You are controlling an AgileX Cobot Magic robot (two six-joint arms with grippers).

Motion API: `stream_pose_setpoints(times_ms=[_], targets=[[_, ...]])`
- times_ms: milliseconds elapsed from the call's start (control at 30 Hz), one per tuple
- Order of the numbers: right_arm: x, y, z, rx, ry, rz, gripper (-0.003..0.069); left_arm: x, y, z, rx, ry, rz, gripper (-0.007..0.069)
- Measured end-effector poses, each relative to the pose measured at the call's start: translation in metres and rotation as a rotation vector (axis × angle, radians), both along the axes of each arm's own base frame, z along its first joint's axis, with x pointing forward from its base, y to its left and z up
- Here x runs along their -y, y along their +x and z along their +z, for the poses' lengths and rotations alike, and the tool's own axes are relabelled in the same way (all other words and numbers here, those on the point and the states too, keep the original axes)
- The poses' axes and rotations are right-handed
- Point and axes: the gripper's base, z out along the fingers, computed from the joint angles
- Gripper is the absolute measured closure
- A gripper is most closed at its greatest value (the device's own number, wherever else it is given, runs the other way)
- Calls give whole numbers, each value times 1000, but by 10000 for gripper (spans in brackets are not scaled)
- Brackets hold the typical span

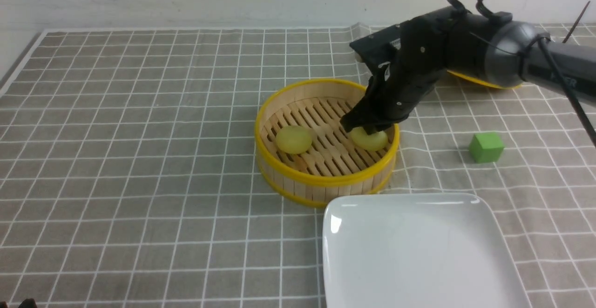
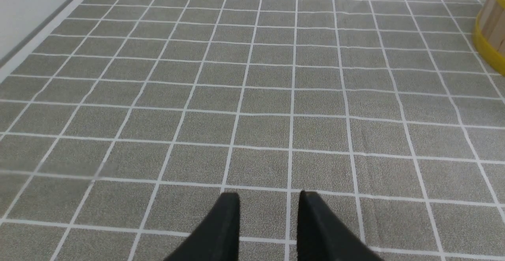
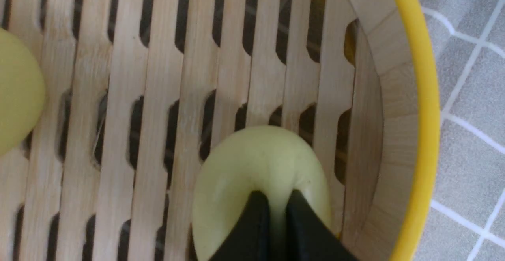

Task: Put the steamed buns into the plate on the grey tablecloth.
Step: 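Reach toward a bun in the bamboo steamer with the right gripper, then move the steamed bun from the bamboo steamer onto the white plate with the right gripper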

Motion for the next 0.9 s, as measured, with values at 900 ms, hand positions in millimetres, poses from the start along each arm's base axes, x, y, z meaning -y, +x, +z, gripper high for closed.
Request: stream_pose_setpoints(times_ms=[900], targets=[[54, -156, 27, -388, 113, -131, 626, 0, 0, 0, 0, 0, 0, 384]])
